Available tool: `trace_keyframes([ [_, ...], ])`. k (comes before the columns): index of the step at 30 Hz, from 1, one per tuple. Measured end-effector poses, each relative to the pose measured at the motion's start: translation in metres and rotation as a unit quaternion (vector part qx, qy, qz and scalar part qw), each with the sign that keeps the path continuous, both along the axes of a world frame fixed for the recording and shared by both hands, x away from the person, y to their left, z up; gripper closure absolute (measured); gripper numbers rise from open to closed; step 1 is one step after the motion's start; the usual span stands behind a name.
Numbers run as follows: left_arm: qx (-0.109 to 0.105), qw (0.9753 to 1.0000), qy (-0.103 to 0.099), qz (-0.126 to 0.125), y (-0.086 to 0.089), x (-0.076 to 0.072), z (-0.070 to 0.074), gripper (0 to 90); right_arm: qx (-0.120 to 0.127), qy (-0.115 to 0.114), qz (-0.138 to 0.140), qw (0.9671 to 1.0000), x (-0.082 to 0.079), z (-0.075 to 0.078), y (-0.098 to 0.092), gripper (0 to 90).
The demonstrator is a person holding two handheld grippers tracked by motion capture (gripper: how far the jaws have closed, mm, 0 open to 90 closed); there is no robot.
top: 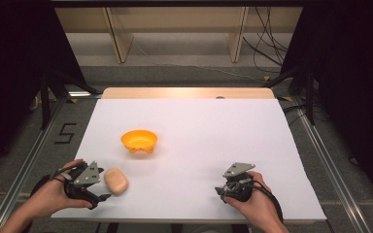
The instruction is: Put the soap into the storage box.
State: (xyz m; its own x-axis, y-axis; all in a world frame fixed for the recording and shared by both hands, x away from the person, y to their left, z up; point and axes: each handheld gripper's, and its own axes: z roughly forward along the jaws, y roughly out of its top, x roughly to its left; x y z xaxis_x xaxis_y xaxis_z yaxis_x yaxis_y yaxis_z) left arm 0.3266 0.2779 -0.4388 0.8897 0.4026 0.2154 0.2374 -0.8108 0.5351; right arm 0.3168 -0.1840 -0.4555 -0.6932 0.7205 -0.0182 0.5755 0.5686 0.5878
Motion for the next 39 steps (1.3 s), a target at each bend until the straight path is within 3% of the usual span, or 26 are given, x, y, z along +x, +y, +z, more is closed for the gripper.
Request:
trace_keyframes([
  [1, 0.012, 0.9999, 0.009, -0.008, 0.000, 0.002, 0.003, 15.1, -0.001, -0.001, -0.001, 1.0000, 0.000, 0.000, -0.001, 45.3],
  [6, 0.060, 0.9968, 0.012, -0.052, -0.002, 0.014, 0.009, 15.1, 0.008, -0.007, -0.010, 0.9999, 0.000, -0.001, -0.003, 44.9],
  [7, 0.075, 0.9950, 0.015, -0.064, -0.002, 0.017, 0.010, 15.2, 0.006, 0.006, -0.010, 0.9999, 0.000, 0.001, -0.004, 44.9],
  [8, 0.076, 0.9949, 0.011, -0.066, -0.003, 0.018, 0.009, 15.3, 0.011, 0.010, -0.017, 0.9997, -0.001, 0.000, -0.003, 44.9],
  [9, 0.087, 0.9932, 0.010, -0.076, -0.003, 0.020, 0.010, 15.3, 0.012, 0.011, -0.018, 0.9997, -0.001, 0.000, -0.002, 44.9],
  [10, 0.097, 0.9908, 0.016, -0.093, -0.004, 0.022, 0.010, 15.3, 0.009, -0.010, -0.011, 0.9999, 0.001, -0.002, -0.003, 44.9],
  [12, 0.105, 0.9885, 0.003, -0.109, -0.005, 0.024, 0.008, 15.2, 0.008, -0.005, -0.010, 0.9999, 0.001, -0.002, -0.002, 44.8],
  [13, 0.118, 0.9859, 0.005, -0.119, -0.006, 0.026, 0.009, 15.2, 0.008, -0.005, -0.010, 0.9999, 0.001, -0.002, -0.002, 44.7],
  [14, 0.118, 0.9859, 0.005, -0.119, -0.006, 0.026, 0.009, 15.1, 0.008, -0.005, -0.010, 0.9999, 0.001, -0.002, -0.002, 44.7],
  [17, 0.136, 0.9798, 0.003, -0.147, -0.010, 0.034, 0.005, 15.0, 0.005, 0.006, -0.010, 0.9999, 0.002, -0.001, -0.001, 44.5],
  [23, 0.136, 0.9743, 0.024, -0.178, -0.020, 0.043, 0.001, 14.8, 0.010, 0.013, -0.013, 0.9998, 0.002, -0.003, -0.002, 44.0],
  [24, 0.143, 0.9715, 0.026, -0.188, -0.022, 0.046, 0.001, 14.8, 0.012, 0.017, -0.016, 0.9996, 0.001, -0.003, -0.001, 44.0],
  [25, 0.135, 0.9727, 0.033, -0.186, -0.024, 0.047, -0.001, 14.8, 0.008, 0.008, -0.009, 0.9999, 0.002, -0.004, -0.002, 44.0],
  [29, 0.140, 0.9674, 0.047, -0.206, -0.030, 0.053, -0.004, 14.8, 0.014, 0.013, -0.014, 0.9997, 0.001, -0.002, 0.000, 43.9],
  [30, 0.143, 0.9650, 0.053, -0.213, -0.032, 0.054, -0.004, 14.8, 0.010, 0.013, -0.009, 0.9998, 0.001, -0.001, -0.001, 43.9],
  [34, 0.141, 0.9610, 0.067, -0.228, -0.038, 0.059, -0.005, 14.8, 0.009, 0.006, -0.005, 0.9999, 0.002, -0.001, -0.001, 43.7],
  [35, 0.141, 0.9604, 0.070, -0.230, -0.040, 0.060, -0.006, 14.8, 0.012, 0.013, -0.009, 0.9998, 0.001, 0.000, -0.001, 43.7],
  [36, 0.147, 0.9579, 0.072, -0.236, -0.042, 0.061, -0.006, 14.8, 0.011, 0.013, -0.008, 0.9998, 0.001, 0.000, -0.001, 43.7],
  [39, 0.150, 0.9554, 0.083, -0.240, -0.045, 0.063, -0.010, 14.9, 0.013, 0.015, -0.009, 0.9998, 0.001, -0.001, -0.001, 43.6],
])
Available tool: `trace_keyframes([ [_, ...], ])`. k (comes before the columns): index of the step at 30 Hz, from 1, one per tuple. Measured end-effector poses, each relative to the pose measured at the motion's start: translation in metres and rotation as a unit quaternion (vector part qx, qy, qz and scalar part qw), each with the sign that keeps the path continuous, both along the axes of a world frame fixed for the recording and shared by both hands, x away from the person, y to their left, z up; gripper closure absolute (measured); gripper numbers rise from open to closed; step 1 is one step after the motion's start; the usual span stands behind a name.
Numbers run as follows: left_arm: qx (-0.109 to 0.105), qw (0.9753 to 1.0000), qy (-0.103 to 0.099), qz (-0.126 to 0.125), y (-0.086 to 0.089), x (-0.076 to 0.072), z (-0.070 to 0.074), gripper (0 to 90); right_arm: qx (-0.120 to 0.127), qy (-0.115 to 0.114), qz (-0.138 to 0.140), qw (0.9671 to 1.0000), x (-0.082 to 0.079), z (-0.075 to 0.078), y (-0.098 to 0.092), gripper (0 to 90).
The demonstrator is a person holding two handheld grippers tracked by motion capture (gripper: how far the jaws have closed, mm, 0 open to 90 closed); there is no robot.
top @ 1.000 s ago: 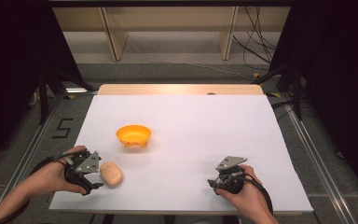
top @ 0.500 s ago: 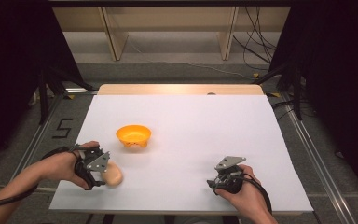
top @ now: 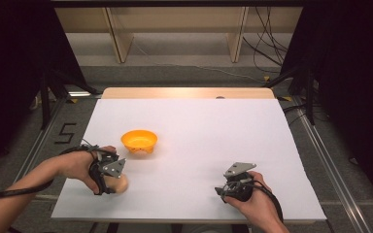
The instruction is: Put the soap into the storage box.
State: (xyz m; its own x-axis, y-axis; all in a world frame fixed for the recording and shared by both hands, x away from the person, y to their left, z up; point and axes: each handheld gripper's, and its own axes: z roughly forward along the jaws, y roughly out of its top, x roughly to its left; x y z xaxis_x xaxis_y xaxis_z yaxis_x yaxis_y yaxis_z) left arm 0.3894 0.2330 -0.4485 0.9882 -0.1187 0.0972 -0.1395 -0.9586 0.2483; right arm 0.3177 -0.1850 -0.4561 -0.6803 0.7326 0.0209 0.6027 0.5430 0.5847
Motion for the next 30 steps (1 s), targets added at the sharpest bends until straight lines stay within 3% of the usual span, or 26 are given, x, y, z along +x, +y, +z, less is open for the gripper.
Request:
trace_keyframes([
  [1, -0.007, 0.9999, 0.008, 0.005, -0.001, 0.000, -0.002, 14.9, 0.000, 0.000, 0.000, 1.0000, 0.000, 0.000, 0.000, 43.6],
  [2, 0.004, 1.0000, 0.007, -0.005, -0.001, 0.001, -0.002, 14.8, 0.000, -0.004, 0.003, 1.0000, 0.001, 0.000, 0.000, 43.6],
  [5, 0.007, 0.9998, 0.014, -0.010, -0.003, 0.003, -0.005, 14.7, 0.001, 0.002, 0.001, 1.0000, 0.000, 0.000, 0.000, 43.4],
  [7, 0.000, 0.9998, 0.021, -0.001, -0.003, 0.003, -0.008, 14.8, -0.002, 0.000, 0.004, 1.0000, 0.000, 0.000, 0.000, 43.1],
  [9, 0.019, 0.9996, 0.020, -0.009, -0.004, 0.005, -0.010, 14.8, -0.004, -0.002, 0.007, 1.0000, 0.000, -0.002, 0.001, 42.9],
  [11, 0.017, 0.9995, 0.026, -0.003, -0.004, 0.005, -0.013, 15.0, -0.003, -0.005, 0.007, 1.0000, 0.001, -0.002, 0.001, 42.7],
  [15, 0.032, 0.9992, 0.023, -0.006, -0.002, 0.007, -0.014, 15.0, 0.000, -0.011, 0.004, 0.9999, 0.001, -0.004, 0.002, 42.3],
  [16, 0.020, 0.9994, 0.029, 0.007, -0.002, 0.006, -0.016, 15.0, 0.000, -0.010, 0.005, 0.9999, 0.001, -0.004, 0.002, 42.3],
  [18, 0.033, 0.9991, 0.024, -0.006, -0.001, 0.008, -0.015, 15.0, 0.001, -0.007, 0.007, 1.0000, 0.001, -0.004, 0.002, 42.2],
  [20, 0.026, 0.9992, 0.029, 0.005, 0.000, 0.007, -0.017, 15.3, -0.001, -0.004, 0.009, 1.0000, 0.001, -0.004, 0.001, 42.2],
  [21, 0.036, 0.9990, 0.026, -0.001, 0.000, 0.008, -0.017, 15.7, -0.003, -0.001, 0.010, 1.0000, 0.001, -0.004, 0.001, 42.1],
  [24, 0.029, 0.9989, 0.034, 0.014, 0.001, 0.008, -0.019, 17.3, -0.003, -0.001, 0.010, 0.9999, 0.001, -0.004, 0.001, 42.1],
  [26, 0.035, 0.9989, 0.030, 0.008, 0.002, 0.010, -0.018, 19.1, -0.002, -0.001, 0.009, 1.0000, 0.001, -0.004, 0.001, 42.2],
  [30, 0.026, 0.9987, 0.038, 0.020, 0.002, 0.011, -0.019, 20.9, -0.001, 0.002, 0.008, 1.0000, 0.001, -0.004, 0.001, 42.2],
])
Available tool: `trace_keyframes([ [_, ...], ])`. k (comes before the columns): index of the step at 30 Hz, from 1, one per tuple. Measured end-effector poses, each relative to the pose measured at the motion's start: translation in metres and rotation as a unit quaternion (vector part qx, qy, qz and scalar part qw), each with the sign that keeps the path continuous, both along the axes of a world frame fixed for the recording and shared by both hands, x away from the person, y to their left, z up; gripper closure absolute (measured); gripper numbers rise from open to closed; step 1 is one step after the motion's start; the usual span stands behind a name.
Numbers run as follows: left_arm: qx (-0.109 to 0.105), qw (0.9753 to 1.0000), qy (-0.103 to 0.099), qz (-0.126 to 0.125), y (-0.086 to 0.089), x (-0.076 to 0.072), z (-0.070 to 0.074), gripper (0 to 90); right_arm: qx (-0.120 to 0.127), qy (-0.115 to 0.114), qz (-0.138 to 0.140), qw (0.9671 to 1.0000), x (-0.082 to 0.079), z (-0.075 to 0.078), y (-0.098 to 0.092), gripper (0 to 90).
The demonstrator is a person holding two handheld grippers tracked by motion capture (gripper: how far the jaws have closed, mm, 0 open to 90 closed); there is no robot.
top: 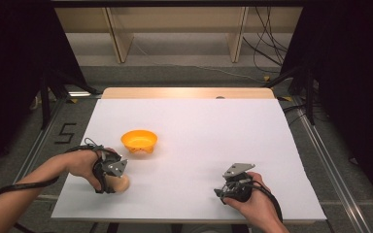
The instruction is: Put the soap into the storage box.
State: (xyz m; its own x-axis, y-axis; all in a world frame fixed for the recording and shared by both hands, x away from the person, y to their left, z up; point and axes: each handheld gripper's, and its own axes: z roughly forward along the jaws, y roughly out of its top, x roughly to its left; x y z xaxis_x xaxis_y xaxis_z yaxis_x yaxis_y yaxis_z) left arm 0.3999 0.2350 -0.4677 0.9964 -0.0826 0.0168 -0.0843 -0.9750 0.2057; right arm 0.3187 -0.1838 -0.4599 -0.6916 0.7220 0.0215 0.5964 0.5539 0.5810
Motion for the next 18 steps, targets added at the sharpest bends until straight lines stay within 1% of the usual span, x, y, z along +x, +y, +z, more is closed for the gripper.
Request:
trace_keyframes([
  [1, 0.012, 0.9998, -0.006, -0.012, -0.0002, 0.0023, 0.0012, 21.1, 0.000, 0.001, 0.000, 1.0000, 0.0000, 0.0001, -0.0001, 42.1],
  [2, -0.001, 1.0000, 0.002, 0.005, -0.0001, 0.0004, -0.0005, 21.5, 0.000, 0.001, 0.000, 1.0000, 0.0001, 0.0001, -0.0001, 42.2],
  [3, 0.015, 0.9998, -0.003, -0.009, -0.0006, 0.0032, 0.0016, 21.8, 0.001, 0.001, 0.000, 1.0000, 0.0001, 0.0001, -0.0001, 42.1],
  [4, 0.013, 0.9999, 0.000, -0.005, -0.0007, 0.0028, 0.0013, 22.2, -0.001, 0.003, 0.001, 1.0000, 0.0002, 0.0004, -0.0001, 42.1],
  [8, 0.017, 0.9998, 0.004, -0.003, -0.0018, 0.0037, 0.0013, 22.8, -0.002, 0.003, 0.003, 1.0000, 0.0002, 0.0000, -0.0003, 42.2],
  [10, 0.019, 0.9998, 0.006, -0.001, -0.0022, 0.0044, 0.0011, 22.9, 0.000, 0.003, -0.002, 1.0000, 0.0002, -0.0003, 0.0001, 42.1],
  [18, 0.029, 0.9995, 0.012, -0.005, -0.0047, 0.0056, -0.0005, 22.5, -0.002, 0.004, 0.002, 1.0000, 0.0000, -0.0003, -0.0005, 42.1],
])
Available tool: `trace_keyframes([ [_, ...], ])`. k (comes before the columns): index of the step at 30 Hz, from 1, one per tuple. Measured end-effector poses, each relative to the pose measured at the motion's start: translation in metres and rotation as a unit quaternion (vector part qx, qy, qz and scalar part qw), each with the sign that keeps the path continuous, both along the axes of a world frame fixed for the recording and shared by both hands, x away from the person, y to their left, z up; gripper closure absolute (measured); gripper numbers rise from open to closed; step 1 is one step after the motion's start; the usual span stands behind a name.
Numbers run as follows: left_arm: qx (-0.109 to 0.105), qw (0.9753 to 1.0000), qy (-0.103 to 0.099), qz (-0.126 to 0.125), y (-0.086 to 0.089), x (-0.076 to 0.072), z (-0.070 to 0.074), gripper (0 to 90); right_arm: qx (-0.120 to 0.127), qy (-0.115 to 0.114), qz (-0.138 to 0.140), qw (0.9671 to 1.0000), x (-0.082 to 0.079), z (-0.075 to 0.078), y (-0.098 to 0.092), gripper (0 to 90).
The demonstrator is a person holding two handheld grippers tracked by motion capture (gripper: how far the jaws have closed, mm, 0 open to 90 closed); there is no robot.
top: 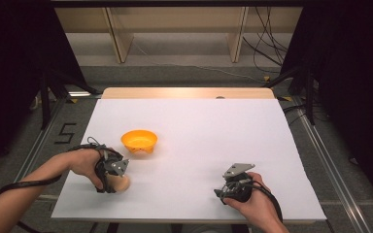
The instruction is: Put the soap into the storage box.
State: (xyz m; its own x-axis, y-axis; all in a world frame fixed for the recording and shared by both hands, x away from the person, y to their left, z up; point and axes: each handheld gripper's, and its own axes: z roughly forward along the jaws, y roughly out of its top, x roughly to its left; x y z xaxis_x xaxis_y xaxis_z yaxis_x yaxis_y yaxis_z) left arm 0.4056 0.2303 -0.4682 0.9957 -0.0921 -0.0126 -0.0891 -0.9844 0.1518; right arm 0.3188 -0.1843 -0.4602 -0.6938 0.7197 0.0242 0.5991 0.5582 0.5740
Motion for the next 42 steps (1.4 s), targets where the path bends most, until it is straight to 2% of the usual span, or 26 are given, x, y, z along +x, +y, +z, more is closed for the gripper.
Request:
trace_keyframes([
  [4, 0.003, 1.0000, 0.003, 0.004, -0.001, 0.000, 0.000, 24.1, 0.000, 0.001, 0.001, 1.0000, 0.000, 0.000, 0.000, 42.0],
  [5, 0.003, 0.9999, 0.006, 0.008, -0.001, 0.000, 0.000, 24.5, 0.000, 0.001, 0.001, 1.0000, 0.000, 0.000, 0.000, 42.0],
  [6, -0.006, 0.9997, 0.010, 0.021, -0.001, -0.001, -0.001, 24.9, -0.003, -0.004, 0.007, 1.0000, 0.001, -0.001, -0.001, 42.0],
  [8, 0.006, 0.9998, 0.008, 0.016, -0.001, 0.001, 0.001, 25.6, 0.000, 0.001, 0.005, 1.0000, 0.001, -0.001, 0.000, 42.0],
  [13, 0.011, 0.9990, 0.007, 0.043, -0.003, 0.002, 0.002, 28.5, 0.000, -0.006, 0.007, 1.0000, 0.001, -0.001, 0.000, 42.0],
  [15, 0.012, 0.9983, 0.010, 0.055, -0.002, 0.001, 0.002, 29.3, 0.002, -0.002, 0.005, 1.0000, 0.001, 0.000, 0.000, 41.9],
  [17, 0.010, 0.9979, 0.004, 0.064, -0.002, 0.001, 0.003, 29.9, 0.005, 0.001, -0.004, 1.0000, 0.000, -0.001, 0.000, 42.0],
  [20, 0.008, 0.9970, 0.005, 0.077, -0.001, -0.001, 0.003, 30.5, 0.004, -0.001, -0.002, 1.0000, 0.000, -0.001, 0.000, 41.9],
  [31, -0.015, 0.9945, -0.005, 0.103, 0.008, -0.006, 0.004, 31.4, 0.003, -0.001, -0.001, 1.0000, 0.000, 0.000, 0.000, 41.9],
  [32, -0.018, 0.9939, -0.004, 0.109, 0.009, -0.007, 0.004, 31.4, 0.005, -0.012, 0.000, 0.9999, 0.000, -0.001, 0.000, 41.9],
  [33, -0.021, 0.9934, -0.006, 0.113, 0.010, -0.007, 0.003, 31.4, 0.005, -0.013, 0.000, 0.9999, 0.000, -0.001, 0.000, 42.0],
  [36, -0.028, 0.9922, -0.008, 0.121, 0.012, -0.009, 0.004, 31.5, 0.002, -0.005, 0.000, 1.0000, 0.000, 0.001, -0.001, 41.9],
  [42, -0.054, 0.9881, -0.014, 0.143, 0.016, -0.014, 0.006, 31.6, 0.006, 0.002, -0.007, 1.0000, -0.001, 0.002, 0.000, 41.9],
])
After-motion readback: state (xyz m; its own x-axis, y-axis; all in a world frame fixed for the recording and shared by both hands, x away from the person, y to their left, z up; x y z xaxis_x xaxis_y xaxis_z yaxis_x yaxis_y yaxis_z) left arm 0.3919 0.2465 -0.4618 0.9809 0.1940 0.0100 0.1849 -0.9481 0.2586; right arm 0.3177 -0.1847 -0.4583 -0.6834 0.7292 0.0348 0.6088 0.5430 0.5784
